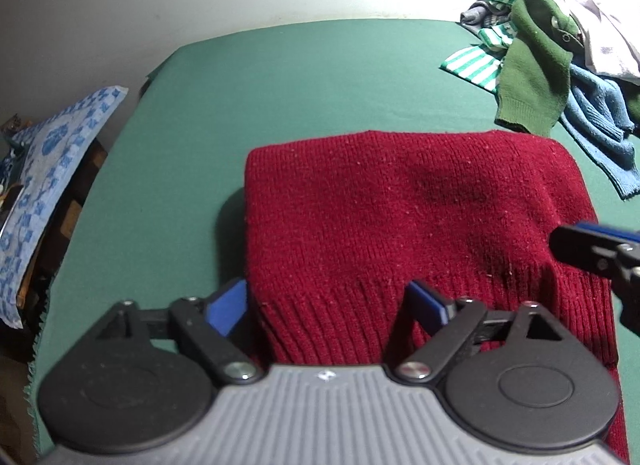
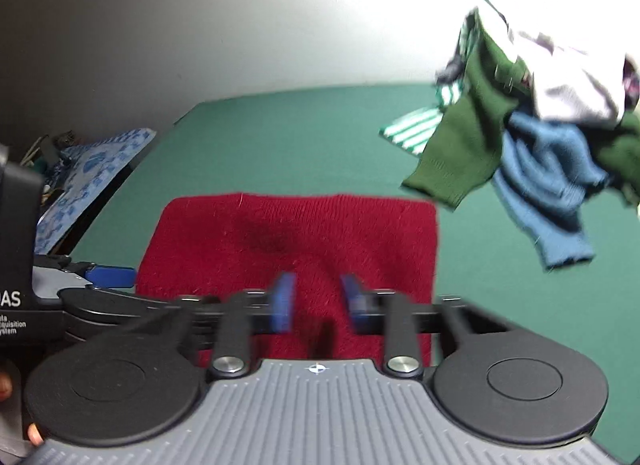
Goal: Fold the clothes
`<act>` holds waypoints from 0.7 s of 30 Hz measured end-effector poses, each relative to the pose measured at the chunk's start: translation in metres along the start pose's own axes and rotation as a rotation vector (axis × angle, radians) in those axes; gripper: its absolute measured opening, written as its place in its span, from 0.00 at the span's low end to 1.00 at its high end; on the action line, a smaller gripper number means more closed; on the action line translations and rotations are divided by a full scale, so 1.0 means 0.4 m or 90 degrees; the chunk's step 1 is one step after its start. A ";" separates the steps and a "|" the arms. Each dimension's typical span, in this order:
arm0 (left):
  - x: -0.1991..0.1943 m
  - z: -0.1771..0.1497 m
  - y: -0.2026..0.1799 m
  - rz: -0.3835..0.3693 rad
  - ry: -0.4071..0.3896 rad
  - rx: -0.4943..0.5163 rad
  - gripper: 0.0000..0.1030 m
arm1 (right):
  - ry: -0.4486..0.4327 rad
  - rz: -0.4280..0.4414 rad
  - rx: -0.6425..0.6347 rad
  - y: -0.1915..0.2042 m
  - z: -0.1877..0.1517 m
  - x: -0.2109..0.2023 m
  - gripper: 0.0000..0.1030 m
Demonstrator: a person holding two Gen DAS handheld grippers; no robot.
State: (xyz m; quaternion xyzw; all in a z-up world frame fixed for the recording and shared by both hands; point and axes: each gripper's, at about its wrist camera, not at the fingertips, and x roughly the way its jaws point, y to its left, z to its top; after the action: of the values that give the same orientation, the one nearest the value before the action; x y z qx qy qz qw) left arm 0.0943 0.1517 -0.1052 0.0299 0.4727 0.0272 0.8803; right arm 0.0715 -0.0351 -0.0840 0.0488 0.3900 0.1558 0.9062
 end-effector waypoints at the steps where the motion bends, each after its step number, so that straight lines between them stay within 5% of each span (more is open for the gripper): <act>1: 0.001 -0.001 -0.002 -0.002 -0.001 0.001 0.81 | 0.007 0.003 0.008 -0.004 -0.003 0.008 0.15; 10: 0.008 -0.022 0.037 -0.028 -0.006 0.001 0.89 | 0.047 -0.016 0.009 -0.047 -0.049 0.050 0.16; 15: -0.017 -0.056 0.073 -0.063 -0.003 0.013 0.90 | 0.026 -0.012 0.004 -0.059 -0.048 -0.012 0.26; 21: -0.042 -0.094 0.111 -0.101 0.001 0.024 0.88 | 0.064 0.001 0.044 -0.088 -0.075 -0.037 0.33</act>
State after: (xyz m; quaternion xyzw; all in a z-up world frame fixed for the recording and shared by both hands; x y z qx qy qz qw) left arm 0.0530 0.1956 -0.1085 0.0092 0.4749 -0.0517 0.8785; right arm 0.0488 -0.0741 -0.1017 0.0722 0.4404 0.1452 0.8830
